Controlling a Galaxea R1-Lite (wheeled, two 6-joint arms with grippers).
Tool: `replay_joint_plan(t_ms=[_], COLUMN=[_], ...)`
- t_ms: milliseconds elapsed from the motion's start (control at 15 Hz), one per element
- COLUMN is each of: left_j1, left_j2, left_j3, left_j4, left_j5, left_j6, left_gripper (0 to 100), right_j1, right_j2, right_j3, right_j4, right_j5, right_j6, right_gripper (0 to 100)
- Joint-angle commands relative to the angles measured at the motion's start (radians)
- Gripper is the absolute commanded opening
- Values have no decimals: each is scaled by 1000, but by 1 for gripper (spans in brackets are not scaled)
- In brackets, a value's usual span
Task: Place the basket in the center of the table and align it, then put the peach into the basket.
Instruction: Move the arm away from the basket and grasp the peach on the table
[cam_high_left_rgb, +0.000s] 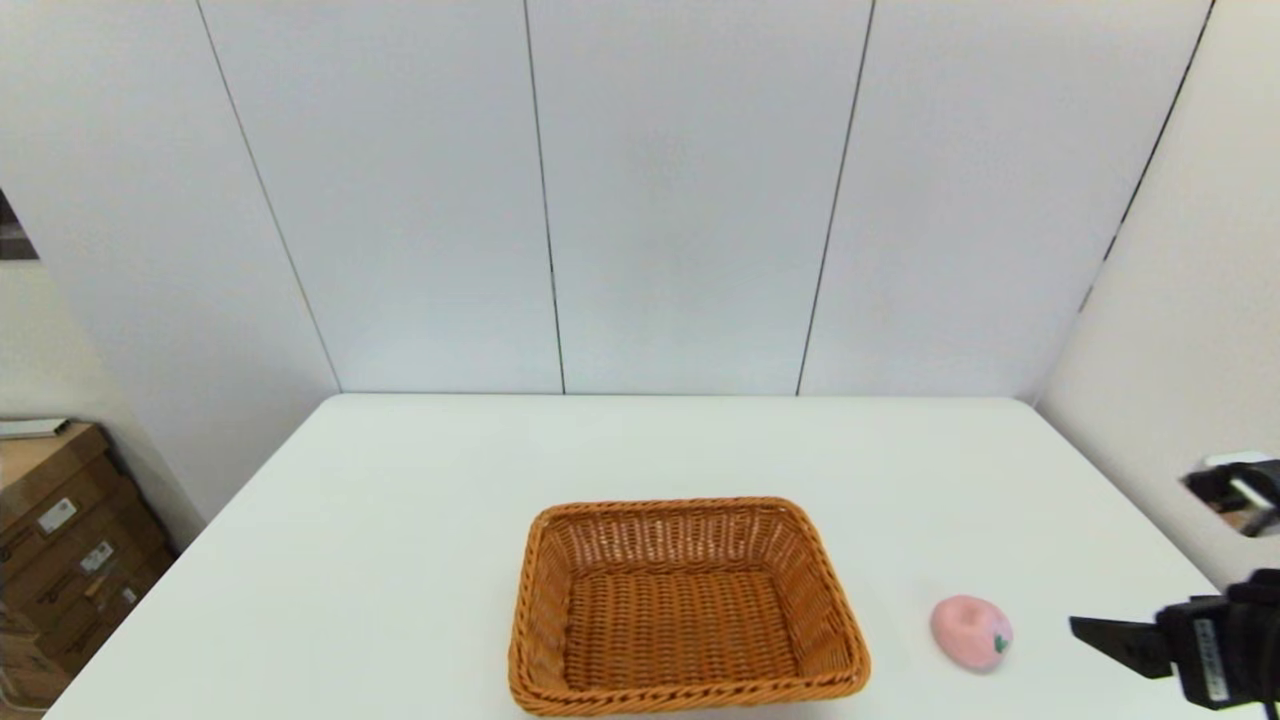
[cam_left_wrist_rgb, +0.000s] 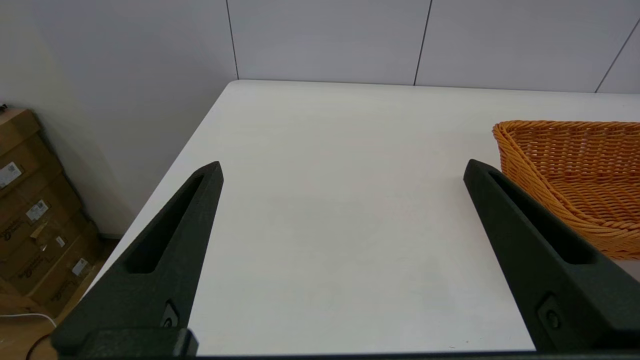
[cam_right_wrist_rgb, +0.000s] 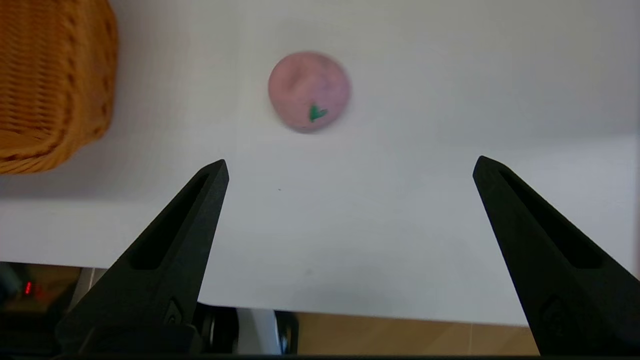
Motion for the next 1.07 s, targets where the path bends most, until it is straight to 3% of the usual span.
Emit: replay_joint_plan(t_ms=[67, 267, 600, 667, 1067], left_j1=[0, 0, 0, 0, 0], left_j2=[-1, -1, -1, -1, -1], left_j3=[0, 0, 0, 0, 0], left_j4=[1, 1, 1, 1, 1], left_j5=[1, 1, 1, 1, 1], left_j6=[-8, -14, -16, -16, -19], left_gripper=[100, 100, 100, 100, 100], right_j1=[119, 117, 113, 111, 107], right_j2=[573, 644, 645, 644, 636], right_j3=[-41, -41, -53, -51, -53], right_j4=[-230, -302, -316, -316, -348], right_j5=[-46, -45, -43, -45, -45], right_j6=[61, 64, 67, 67, 103], right_gripper=[100, 100, 100, 0, 0])
